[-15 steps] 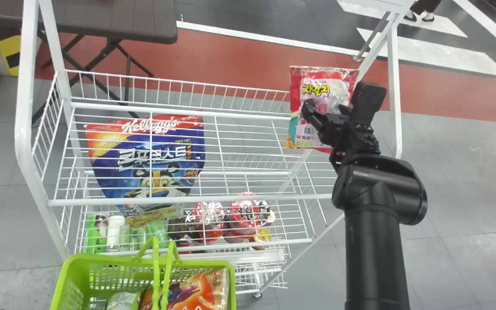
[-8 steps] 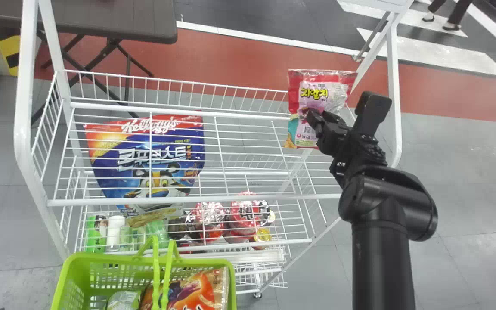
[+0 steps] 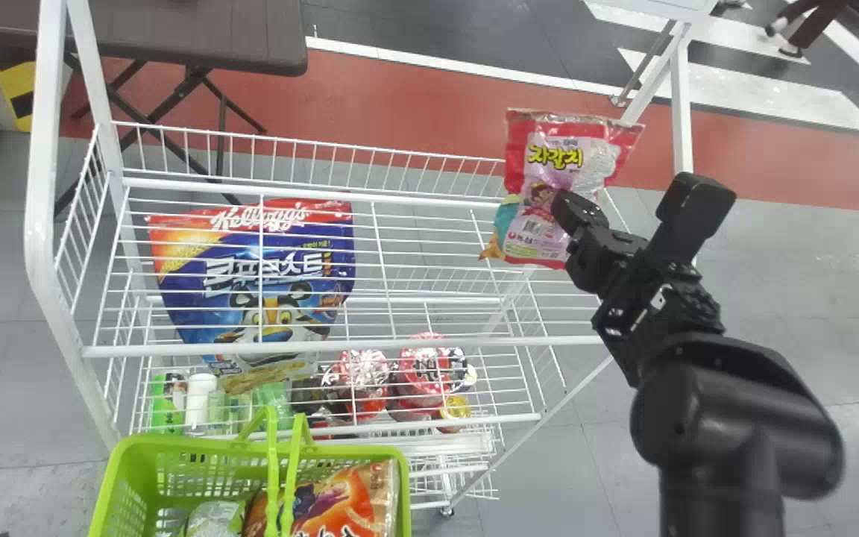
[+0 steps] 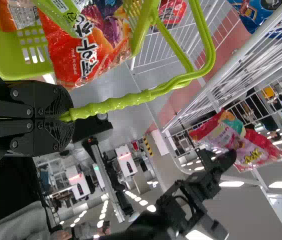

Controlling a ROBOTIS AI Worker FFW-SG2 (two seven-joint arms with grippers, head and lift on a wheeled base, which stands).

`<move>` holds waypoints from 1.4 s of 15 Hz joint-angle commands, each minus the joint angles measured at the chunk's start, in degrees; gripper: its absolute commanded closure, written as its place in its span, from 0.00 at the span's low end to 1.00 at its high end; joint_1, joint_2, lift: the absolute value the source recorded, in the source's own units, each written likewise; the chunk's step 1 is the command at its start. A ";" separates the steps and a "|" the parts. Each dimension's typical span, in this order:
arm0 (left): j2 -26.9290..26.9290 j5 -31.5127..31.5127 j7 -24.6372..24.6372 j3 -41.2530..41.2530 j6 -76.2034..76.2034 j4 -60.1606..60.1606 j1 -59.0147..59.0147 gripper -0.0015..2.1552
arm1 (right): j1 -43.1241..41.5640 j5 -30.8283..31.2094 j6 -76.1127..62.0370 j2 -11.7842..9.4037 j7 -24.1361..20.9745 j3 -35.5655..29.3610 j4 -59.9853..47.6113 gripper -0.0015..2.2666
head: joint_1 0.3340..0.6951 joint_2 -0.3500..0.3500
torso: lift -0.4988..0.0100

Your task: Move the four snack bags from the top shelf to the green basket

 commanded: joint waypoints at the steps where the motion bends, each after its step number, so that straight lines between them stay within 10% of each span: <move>1: -0.03 -0.15 -0.05 -0.39 0.00 -0.27 0.18 0.77 | 6.86 -1.96 8.44 1.03 -0.77 1.76 -12.71 0.99 | 1.00 0.00 | 0.98; 9: -0.03 0.02 -0.31 -0.04 -0.18 -0.98 1.14 0.77 | 32.44 -19.01 18.29 1.17 3.09 1.24 -26.07 0.99 | 1.00 0.00 | 0.98; 21: -1.00 -0.06 0.22 -0.48 -3.87 -0.45 2.11 0.77 | 35.34 -29.21 28.31 1.17 10.21 5.01 -11.66 0.99 | 1.00 0.00 | 0.98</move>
